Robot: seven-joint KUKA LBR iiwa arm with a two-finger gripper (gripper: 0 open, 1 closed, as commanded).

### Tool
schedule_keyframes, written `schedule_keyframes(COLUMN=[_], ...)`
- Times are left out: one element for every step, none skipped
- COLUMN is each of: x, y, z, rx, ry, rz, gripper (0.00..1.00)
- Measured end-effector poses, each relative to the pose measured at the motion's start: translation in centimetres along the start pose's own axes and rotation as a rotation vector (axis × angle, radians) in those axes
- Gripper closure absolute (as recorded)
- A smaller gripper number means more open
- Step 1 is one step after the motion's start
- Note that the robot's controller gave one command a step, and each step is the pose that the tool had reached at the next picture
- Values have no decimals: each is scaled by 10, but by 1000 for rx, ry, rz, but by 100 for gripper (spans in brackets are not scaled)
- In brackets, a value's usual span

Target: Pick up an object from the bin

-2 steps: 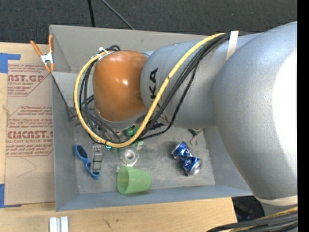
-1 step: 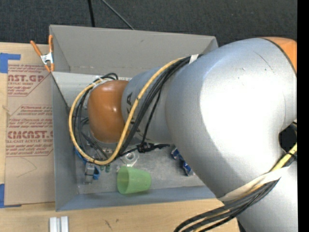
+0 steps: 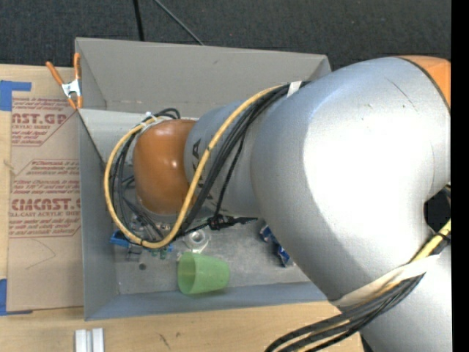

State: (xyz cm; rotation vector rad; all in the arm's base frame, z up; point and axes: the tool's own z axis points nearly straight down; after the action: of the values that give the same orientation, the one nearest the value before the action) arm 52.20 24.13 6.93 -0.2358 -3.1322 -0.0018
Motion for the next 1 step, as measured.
schedule_keyframes(x=[-74], y=[7], z=[-76], rx=[-5], ry=[-12], rz=[-10], gripper=[100])
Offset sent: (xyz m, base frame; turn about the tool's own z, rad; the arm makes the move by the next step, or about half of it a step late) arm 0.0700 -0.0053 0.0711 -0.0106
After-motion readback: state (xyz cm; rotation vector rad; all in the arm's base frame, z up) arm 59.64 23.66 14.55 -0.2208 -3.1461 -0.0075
